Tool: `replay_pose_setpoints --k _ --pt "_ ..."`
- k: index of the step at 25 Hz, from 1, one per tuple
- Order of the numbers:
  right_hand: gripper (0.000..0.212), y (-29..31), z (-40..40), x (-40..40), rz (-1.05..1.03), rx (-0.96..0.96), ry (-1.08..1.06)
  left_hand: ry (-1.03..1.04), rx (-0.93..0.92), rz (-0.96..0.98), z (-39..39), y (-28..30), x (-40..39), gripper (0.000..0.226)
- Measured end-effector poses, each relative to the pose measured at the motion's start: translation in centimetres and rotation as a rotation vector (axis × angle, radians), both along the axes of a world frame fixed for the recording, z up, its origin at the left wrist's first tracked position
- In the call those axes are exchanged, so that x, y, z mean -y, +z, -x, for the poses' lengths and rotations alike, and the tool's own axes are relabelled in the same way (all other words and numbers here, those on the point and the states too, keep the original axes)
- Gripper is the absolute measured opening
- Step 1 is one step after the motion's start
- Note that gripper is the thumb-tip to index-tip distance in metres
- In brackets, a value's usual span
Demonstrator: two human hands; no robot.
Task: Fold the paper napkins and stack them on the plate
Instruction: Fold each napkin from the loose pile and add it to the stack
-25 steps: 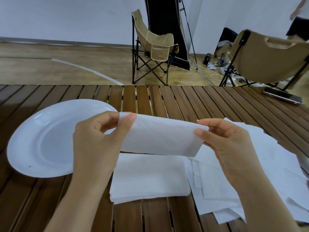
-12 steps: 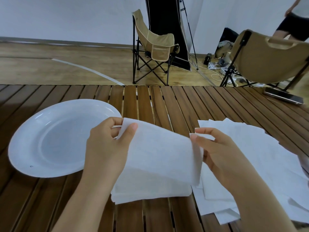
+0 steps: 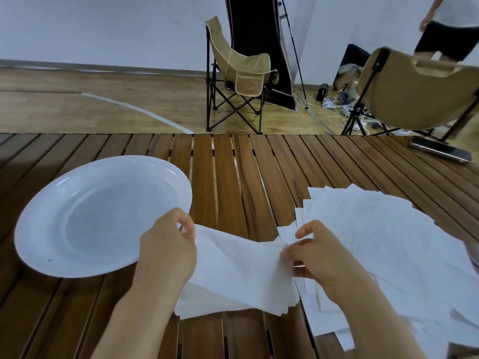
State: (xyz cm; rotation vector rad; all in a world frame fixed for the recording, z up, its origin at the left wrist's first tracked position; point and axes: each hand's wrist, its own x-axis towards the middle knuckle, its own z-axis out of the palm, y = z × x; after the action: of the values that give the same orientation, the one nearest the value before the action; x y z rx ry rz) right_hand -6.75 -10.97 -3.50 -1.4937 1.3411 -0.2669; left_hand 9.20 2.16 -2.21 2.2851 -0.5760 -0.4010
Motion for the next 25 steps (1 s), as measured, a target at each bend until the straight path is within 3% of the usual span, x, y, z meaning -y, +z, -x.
replay_pose_setpoints --k 3,10,16,21,23,25 --pt "0.017 0.2 -0.1 0.0 0.041 0.003 -0.035 0.016 -0.054 0.026 -0.2 -0.2 0.2 0.025" --pt "0.009 1.0 -0.2 -0.4 0.05 0.014 0.007 0.05 -0.146 0.043 -0.6 -0.8 0.5 0.02" --pt "0.022 0.5 -0.1 -0.4 0.134 -0.121 0.084 -0.065 -0.113 -0.176 -0.6 -1.7 -0.1 0.031" --pt "0.014 0.6 -0.1 -0.5 0.164 -0.173 0.125 -0.138 -0.009 -0.265 -0.9 -2.2 -0.3 0.03" --pt "0.013 0.8 0.1 -0.4 0.252 -0.278 0.108 -0.145 0.058 -0.318 -1.2 -2.4 -0.4 0.024" --pt "0.013 1.4 0.6 -0.3 0.448 -0.534 0.051 -0.155 0.094 -0.35 -1.3 -2.4 -0.6 0.022"
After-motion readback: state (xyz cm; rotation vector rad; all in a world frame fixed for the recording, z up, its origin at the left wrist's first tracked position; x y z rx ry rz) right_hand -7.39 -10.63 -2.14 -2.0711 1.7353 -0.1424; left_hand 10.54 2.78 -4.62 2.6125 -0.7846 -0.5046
